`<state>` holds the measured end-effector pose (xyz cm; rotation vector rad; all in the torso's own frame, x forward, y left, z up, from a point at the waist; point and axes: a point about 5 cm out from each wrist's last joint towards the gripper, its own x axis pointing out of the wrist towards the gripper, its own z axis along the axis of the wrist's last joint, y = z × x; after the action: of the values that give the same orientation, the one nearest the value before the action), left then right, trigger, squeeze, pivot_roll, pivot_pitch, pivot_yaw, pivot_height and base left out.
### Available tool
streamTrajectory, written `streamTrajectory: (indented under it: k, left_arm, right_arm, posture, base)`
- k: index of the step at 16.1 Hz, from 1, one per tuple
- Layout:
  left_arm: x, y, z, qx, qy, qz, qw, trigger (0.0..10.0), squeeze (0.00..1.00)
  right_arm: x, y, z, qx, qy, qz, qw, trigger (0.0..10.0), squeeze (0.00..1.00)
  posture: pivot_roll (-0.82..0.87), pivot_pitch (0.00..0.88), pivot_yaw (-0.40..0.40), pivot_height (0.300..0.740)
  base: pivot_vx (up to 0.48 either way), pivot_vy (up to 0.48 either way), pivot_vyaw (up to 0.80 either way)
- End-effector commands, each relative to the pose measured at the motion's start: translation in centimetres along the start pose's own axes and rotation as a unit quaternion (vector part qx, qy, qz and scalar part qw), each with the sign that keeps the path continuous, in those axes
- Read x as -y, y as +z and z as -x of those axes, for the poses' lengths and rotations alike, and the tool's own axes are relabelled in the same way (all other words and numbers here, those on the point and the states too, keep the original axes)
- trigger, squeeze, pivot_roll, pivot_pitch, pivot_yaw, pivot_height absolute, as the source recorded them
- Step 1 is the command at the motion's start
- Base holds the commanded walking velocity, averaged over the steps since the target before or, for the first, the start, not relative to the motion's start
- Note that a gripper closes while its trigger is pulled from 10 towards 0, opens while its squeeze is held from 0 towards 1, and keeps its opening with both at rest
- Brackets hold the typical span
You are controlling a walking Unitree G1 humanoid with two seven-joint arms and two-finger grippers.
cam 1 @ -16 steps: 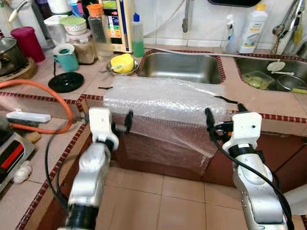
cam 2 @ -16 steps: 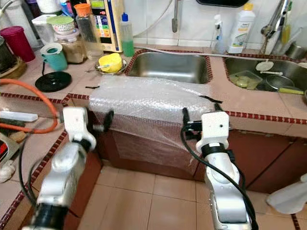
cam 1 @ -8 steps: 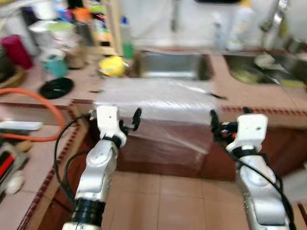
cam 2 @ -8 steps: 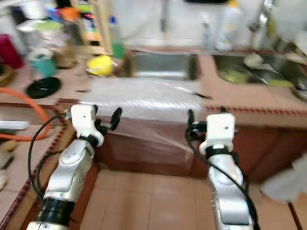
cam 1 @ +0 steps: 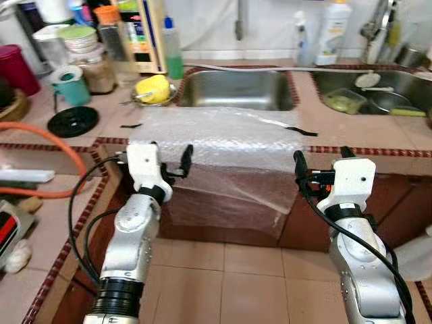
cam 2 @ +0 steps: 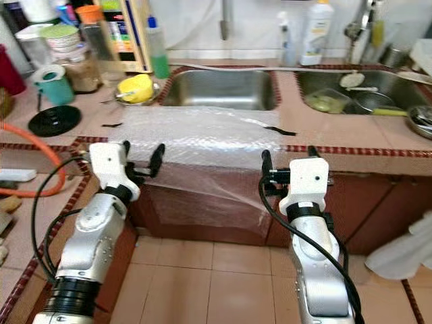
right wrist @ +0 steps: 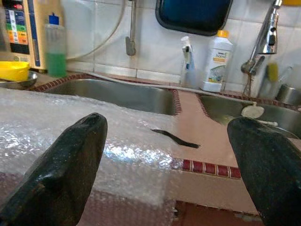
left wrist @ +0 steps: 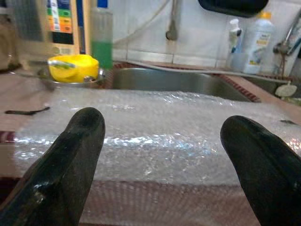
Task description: Kitchen organization
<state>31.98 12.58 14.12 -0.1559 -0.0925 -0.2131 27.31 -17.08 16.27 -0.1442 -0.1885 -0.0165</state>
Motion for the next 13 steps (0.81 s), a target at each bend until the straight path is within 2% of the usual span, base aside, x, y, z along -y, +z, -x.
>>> streamTrajectory:
  k: [1, 6, 13]
  left_arm:
    - [0.26, 0.21, 0.15, 0.004, -0.008, 0.006, 1.0, 10.0, 0.0]
    - [0.42, 0.42, 0.31, 0.007, -0.016, 0.011, 1.0, 10.0, 0.0]
    - [0.69, 0.55, 0.22, 0.007, -0.025, 0.015, 1.0, 10.0, 0.0]
  right_arm:
    - [-0.12, 0.81, -0.29, 0.013, 0.006, 0.002, 1.0, 10.0, 0.0]
    - [-0.11, 0.94, -0.47, 0.016, 0.003, 0.002, 1.0, 10.0, 0.0]
    - [-0.12, 0.99, -0.46, 0.017, 0.003, 0.004, 1.0, 10.0, 0.0]
  posture:
    - [-0.04, 0.0, 0.071, 0.74]
    - [-0.03, 0.0, 0.074, 0.74]
    - [-0.04, 0.0, 0.077, 0.74]
  base:
    - [0.0, 0.0, 0.0]
    - [0.0, 0.0, 0.0]
    - [0.336, 0.0, 0.0]
